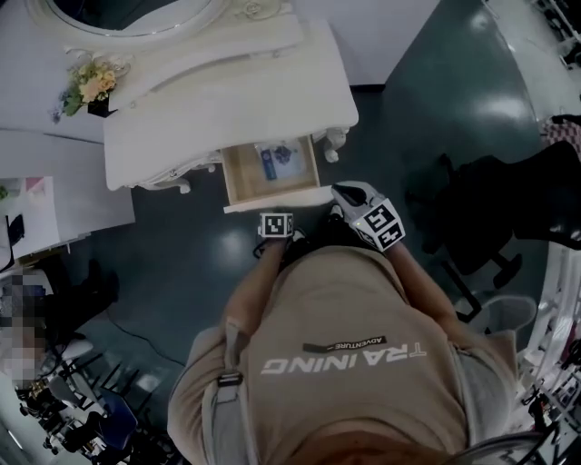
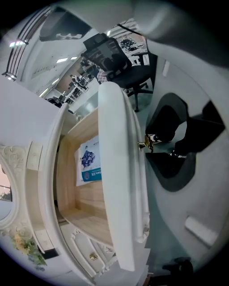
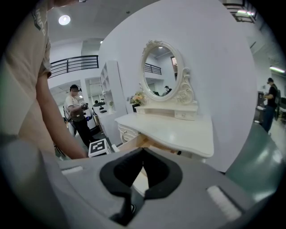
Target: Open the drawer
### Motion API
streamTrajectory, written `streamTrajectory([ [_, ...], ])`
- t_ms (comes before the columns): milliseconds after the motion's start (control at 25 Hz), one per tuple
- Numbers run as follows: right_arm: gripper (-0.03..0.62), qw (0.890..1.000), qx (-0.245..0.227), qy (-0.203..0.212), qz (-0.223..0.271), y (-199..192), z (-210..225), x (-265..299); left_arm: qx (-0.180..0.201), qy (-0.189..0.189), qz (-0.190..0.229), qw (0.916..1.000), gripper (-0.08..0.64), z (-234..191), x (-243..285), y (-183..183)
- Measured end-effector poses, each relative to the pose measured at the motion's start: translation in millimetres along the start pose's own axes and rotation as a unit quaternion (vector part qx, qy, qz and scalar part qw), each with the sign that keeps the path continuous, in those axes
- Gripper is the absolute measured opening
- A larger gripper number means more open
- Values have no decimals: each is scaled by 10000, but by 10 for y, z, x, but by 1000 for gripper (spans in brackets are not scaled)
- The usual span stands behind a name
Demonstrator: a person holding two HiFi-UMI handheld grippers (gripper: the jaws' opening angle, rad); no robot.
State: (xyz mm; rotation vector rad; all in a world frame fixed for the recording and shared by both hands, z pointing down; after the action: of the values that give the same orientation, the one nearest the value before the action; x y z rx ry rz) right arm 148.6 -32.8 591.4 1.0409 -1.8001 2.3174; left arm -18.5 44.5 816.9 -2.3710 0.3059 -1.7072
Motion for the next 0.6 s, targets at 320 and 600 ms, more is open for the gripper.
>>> streamTrajectory([
  [320, 3, 9991, 295, -103, -290, -339, -691, -54, 577, -438, 459, 9963, 137, -136, -203, -227],
  [600, 3, 9997, -143, 117, -139, -226, -751, -55, 767, -501, 1088, 9898, 90, 50, -780, -274],
])
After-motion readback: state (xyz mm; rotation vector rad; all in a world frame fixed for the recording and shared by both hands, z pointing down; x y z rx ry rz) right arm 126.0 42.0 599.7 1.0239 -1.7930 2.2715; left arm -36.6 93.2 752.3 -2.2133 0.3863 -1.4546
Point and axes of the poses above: the fingertips, and each gripper's own axes: x forward along the fingers, z to its right, y out of its top, the point moved 4 cm from there along -x, backward along the fingers, and after that the axes turned 3 degrees about -x, right-handed, at the moved point
